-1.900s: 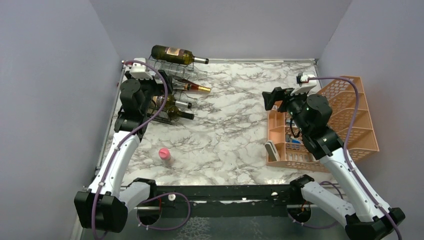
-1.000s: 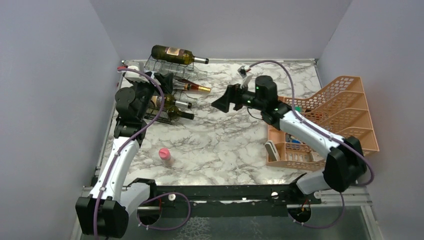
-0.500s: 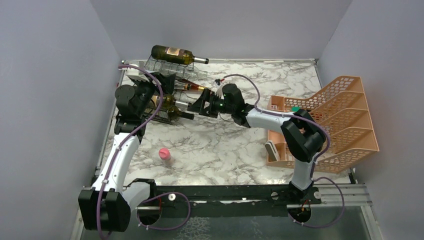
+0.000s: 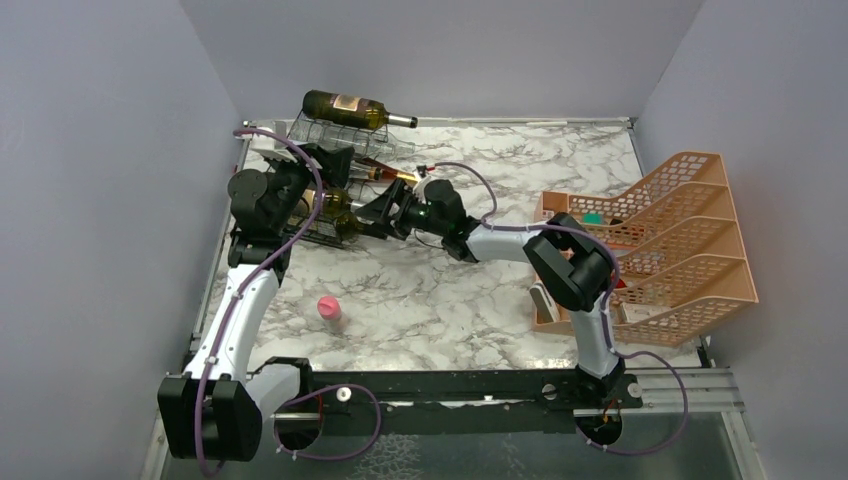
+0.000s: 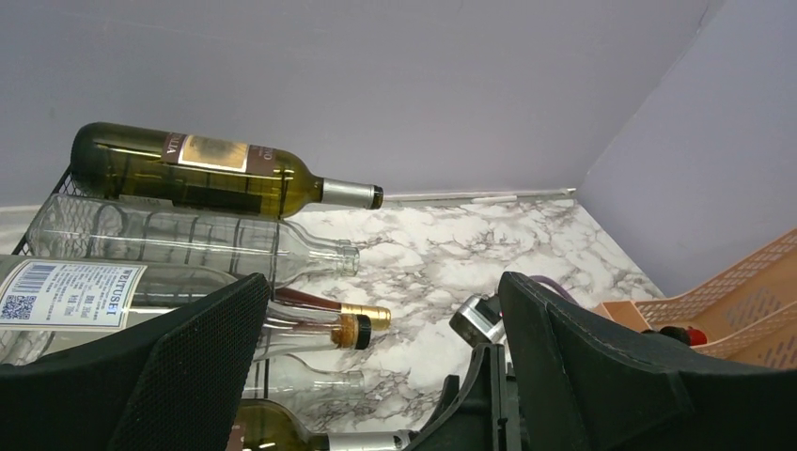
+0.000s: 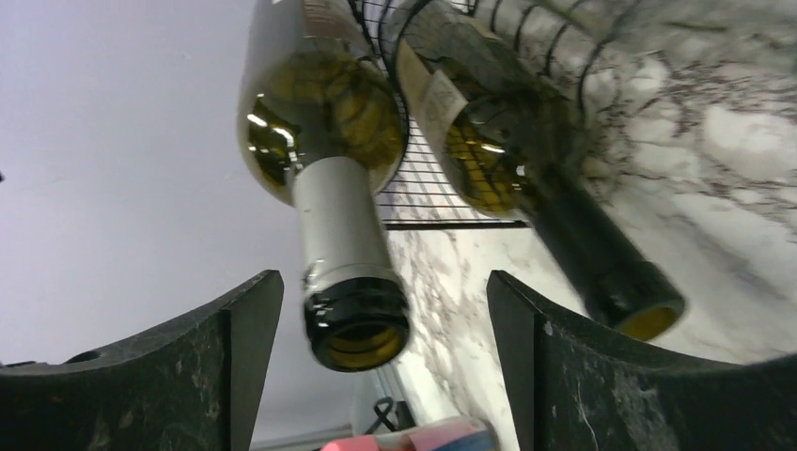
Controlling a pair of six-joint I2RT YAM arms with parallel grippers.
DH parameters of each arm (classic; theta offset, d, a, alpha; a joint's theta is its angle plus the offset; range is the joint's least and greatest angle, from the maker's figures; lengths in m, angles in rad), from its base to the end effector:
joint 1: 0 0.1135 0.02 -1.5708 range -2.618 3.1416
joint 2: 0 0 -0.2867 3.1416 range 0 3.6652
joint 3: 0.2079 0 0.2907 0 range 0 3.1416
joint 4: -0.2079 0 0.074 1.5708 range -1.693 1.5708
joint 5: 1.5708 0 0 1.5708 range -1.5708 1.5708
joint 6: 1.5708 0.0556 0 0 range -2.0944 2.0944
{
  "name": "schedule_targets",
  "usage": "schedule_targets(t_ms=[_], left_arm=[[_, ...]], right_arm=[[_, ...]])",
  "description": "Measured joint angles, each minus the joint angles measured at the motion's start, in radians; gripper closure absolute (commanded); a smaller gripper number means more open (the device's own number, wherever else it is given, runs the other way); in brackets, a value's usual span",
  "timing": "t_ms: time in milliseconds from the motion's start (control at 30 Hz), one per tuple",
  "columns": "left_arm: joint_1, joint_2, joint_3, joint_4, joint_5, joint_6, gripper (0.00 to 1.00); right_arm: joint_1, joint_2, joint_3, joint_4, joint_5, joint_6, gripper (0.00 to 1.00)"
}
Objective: Take the wine bottle off the wine rack
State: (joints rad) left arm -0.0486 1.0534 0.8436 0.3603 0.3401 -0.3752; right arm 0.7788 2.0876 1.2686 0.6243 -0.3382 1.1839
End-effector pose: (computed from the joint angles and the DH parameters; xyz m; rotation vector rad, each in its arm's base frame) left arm 0.2926 -0.0328 0.3811 0.0492 1.4546 -0.5887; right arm 0.3599 0.3811 0.1715 0.1327 2.1004 1.6220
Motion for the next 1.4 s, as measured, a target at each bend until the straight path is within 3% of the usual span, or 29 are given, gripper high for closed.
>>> schedule_targets(t_ms=[133, 333, 833, 1067, 1400], left_arm=[[0.004, 0.003, 0.0, 0.006, 0.006, -0.01, 0.01], [0.006, 0.006, 0.0, 0.011, 0.008, -0.023, 0.02], [0.05, 0.006, 0.0, 0.017, 0.008, -0.04, 0.02], [0.072, 0.009, 0.0, 0.02, 0.008, -0.053, 0.02], [0.098, 0.028, -0.001, 0.022, 0.011, -0.077, 0.02]], right_arm=[[0.034, 0.003, 0.001, 0.071, 0.08, 0.061, 0.29], [0.051, 0.051, 0.007, 0.162, 0.148, 0.143, 0.32], [0.051, 0.102, 0.054, 0.165, 0.222, 0.205, 0.41], [0.051, 0.105, 0.055, 0.187, 0.222, 0.23, 0.51], [0.051, 0.104, 0.052, 0.236, 0.228, 0.263, 0.77]])
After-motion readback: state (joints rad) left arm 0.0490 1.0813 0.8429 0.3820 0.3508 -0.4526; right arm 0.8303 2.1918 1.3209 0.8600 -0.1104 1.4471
